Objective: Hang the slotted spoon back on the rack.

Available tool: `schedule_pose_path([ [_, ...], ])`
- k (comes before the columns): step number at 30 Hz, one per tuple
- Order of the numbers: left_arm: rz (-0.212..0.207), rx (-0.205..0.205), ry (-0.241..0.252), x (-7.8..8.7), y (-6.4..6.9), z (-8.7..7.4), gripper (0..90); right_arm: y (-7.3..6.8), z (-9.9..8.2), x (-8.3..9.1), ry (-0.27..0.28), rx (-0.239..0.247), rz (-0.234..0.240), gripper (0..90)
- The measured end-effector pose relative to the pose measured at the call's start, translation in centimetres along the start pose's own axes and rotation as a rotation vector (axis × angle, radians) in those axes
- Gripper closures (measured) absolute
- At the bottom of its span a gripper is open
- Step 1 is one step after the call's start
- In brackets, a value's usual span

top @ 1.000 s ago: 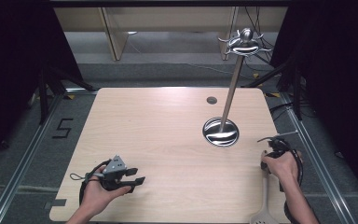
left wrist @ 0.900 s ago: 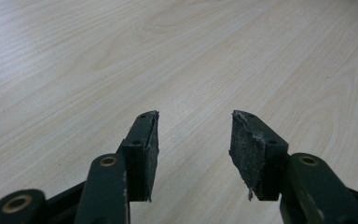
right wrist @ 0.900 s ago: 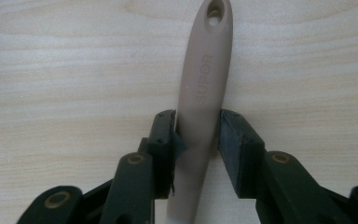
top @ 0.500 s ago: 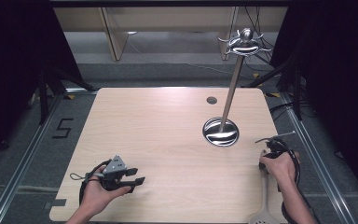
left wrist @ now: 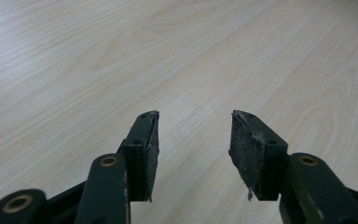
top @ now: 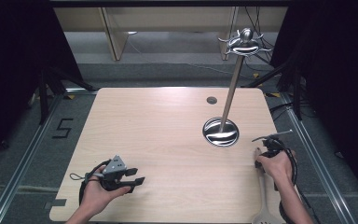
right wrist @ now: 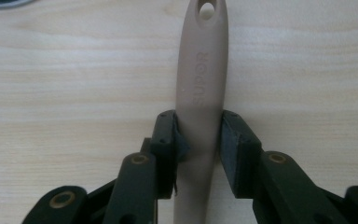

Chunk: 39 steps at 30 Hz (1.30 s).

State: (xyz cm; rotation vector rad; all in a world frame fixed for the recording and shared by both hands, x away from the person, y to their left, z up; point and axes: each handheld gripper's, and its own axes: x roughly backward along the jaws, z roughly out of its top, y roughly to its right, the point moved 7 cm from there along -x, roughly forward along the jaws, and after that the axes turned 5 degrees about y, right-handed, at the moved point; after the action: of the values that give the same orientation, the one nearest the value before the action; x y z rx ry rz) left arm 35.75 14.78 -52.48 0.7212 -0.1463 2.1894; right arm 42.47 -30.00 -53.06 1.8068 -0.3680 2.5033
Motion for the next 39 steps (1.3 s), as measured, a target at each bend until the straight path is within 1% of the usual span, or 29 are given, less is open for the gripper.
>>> schedule_pose_path([
  [1, 0.0, -0.002, -0.002, 0.0, 0.0, 0.0, 51.3, 0.7, 0.1, 0.3, 0.01, 0.108, 0.004, 69.4],
  [2, 0.0, -0.002, -0.001, 0.0, 0.0, 0.0, 51.3, -0.4, 0.1, 0.5, 0.023, -0.01, 0.016, 69.4],
  [3, 0.0, -0.003, -0.001, 0.0, 0.0, 0.0, 51.3, 0.2, 0.2, 1.2, 0.017, 0.092, 0.005, 69.5],
  [4, 0.0, 0.004, -0.001, 0.0, 0.0, 0.0, 51.3, 0.2, 0.2, 1.2, 0.017, 0.092, 0.005, 69.5],
  [5, 0.002, 0.019, -0.001, -0.1, 0.1, 0.0, 51.3, -0.2, 0.4, 1.2, 0.048, 0.063, 0.024, 69.5],
  [7, -0.001, 0.024, 0.003, -0.1, 0.2, 0.0, 51.3, -0.3, 0.4, 2.0, 0.054, 0.094, 0.04, 69.5],
  [8, 0.002, 0.025, 0.004, -0.1, 0.2, 0.0, 51.3, -0.7, 0.7, 2.5, 0.092, 0.09, 0.047, 69.6],
  [9, 0.0, 0.005, 0.004, -0.1, 0.1, 0.0, 51.3, -0.7, 0.7, 2.5, 0.092, 0.09, 0.047, 69.6],
  [10, 0.001, -0.002, -0.002, 0.0, 0.1, 0.0, 51.3, -0.7, 0.7, 3.2, 0.104, 0.132, 0.053, 69.5],
  [14, 0.001, -0.001, -0.001, 0.0, 0.1, 0.0, 51.3, -1.3, 0.8, 3.9, 0.143, 0.109, 0.064, 69.6],
  [15, 0.0, -0.003, -0.002, -0.1, 0.1, 0.0, 51.3, -1.4, 0.8, 4.4, 0.152, 0.138, 0.086, 69.6],
  [18, -0.001, -0.018, -0.013, 0.0, 0.0, 0.0, 51.3, -1.6, 0.9, 4.8, 0.175, 0.133, 0.083, 69.6],
  [19, -0.002, -0.018, -0.013, 0.0, 0.0, 0.0, 51.3, -1.7, 0.9, 4.9, 0.18, 0.142, 0.093, 69.6],
  [20, -0.002, -0.018, -0.013, 0.0, 0.0, 0.0, 51.3, -1.5, 1.2, 5.1, 0.224, 0.188, 0.084, 69.6],
  [22, -0.002, -0.02, -0.015, 0.0, 0.0, -0.1, 51.3, -1.7, 1.1, 5.4, 0.231, 0.193, 0.088, 69.6],
  [23, -0.002, -0.019, -0.015, 0.0, 0.0, -0.1, 51.3, -2.3, 0.8, 5.7, 0.212, 0.128, 0.098, 69.6],
  [24, -0.002, -0.02, -0.015, 0.0, 0.0, -0.1, 51.3, -1.8, 1.2, 5.8, 0.252, 0.206, 0.091, 69.6],
  [27, -0.004, -0.02, -0.016, 0.0, 0.0, -0.1, 51.3, -2.1, 1.0, 6.3, 0.258, 0.19, 0.099, 69.6],
  [28, -0.004, -0.021, -0.017, 0.0, 0.0, -0.1, 51.3, -2.4, 0.8, 6.5, 0.254, 0.161, 0.1, 69.6],
  [29, 0.0, -0.02, -0.017, 0.0, 0.0, -0.1, 51.3, -2.2, 1.0, 6.6, 0.277, 0.214, 0.117, 69.7],
  [30, 0.0, -0.02, -0.016, 0.0, 0.0, -0.1, 51.3, -2.4, 0.9, 6.9, 0.285, 0.204, 0.119, 69.6],
  [31, -0.001, -0.021, -0.017, 0.0, 0.0, -0.1, 51.3, -2.3, 1.1, 7.0, 0.314, 0.213, 0.114, 69.7],
  [32, -0.001, -0.017, -0.016, 0.0, 0.0, -0.1, 51.4, -2.1, 1.2, 7.0, 0.346, 0.259, 0.111, 69.7],
  [33, -0.001, -0.017, -0.016, 0.0, 0.0, -0.1, 51.3, -2.2, 1.2, 7.4, 0.393, 0.272, 0.12, 69.7],
  [35, -0.003, -0.02, -0.018, 0.0, 0.0, -0.1, 51.4, -2.2, 1.1, 7.6, 0.411, 0.275, 0.127, 69.6],
  [36, -0.003, -0.021, -0.02, 0.0, 0.0, -0.1, 51.3, -2.6, 0.9, 8.0, 0.419, 0.236, 0.14, 69.7],
  [37, -0.01, -0.022, -0.021, 0.0, 0.1, -0.1, 51.3, -2.7, 0.9, 8.3, 0.469, 0.259, 0.161, 69.7],
  [38, -0.008, -0.001, -0.002, -0.2, 0.2, 0.0, 51.3, -3.0, 0.8, 8.6, 0.473, 0.227, 0.173, 69.7],
  [39, -0.008, -0.001, -0.002, -0.2, 0.2, 0.0, 51.3, -3.0, 0.8, 8.6, 0.473, 0.227, 0.173, 69.7],
])
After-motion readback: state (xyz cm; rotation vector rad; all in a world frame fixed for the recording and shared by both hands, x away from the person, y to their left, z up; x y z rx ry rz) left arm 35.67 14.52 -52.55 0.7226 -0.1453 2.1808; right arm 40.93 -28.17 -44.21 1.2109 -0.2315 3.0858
